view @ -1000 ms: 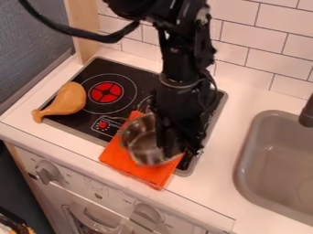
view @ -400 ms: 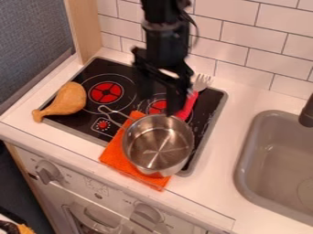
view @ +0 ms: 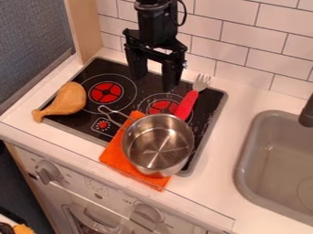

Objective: Move the silver pot on the top of the orange cloth on the bottom right corner of burner

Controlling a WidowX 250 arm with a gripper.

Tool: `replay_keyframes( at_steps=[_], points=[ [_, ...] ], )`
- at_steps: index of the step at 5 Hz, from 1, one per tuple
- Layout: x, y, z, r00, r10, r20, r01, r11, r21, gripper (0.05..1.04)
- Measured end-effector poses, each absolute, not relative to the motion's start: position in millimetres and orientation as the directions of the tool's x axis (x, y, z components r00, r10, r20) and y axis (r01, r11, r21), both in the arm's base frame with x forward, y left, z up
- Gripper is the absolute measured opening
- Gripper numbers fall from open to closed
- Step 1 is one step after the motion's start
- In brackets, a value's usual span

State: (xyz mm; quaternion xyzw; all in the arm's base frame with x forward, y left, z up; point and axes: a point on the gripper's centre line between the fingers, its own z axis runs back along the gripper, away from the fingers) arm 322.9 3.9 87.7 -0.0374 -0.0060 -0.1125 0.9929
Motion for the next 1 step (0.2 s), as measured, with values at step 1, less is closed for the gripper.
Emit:
replay_keyframes(
  at_steps=[1],
  points=[
    [324.5, 6.6, 85.1, 0.976, -0.215, 0.034, 0.217, 0.975, -0.055, 1.001]
  ],
)
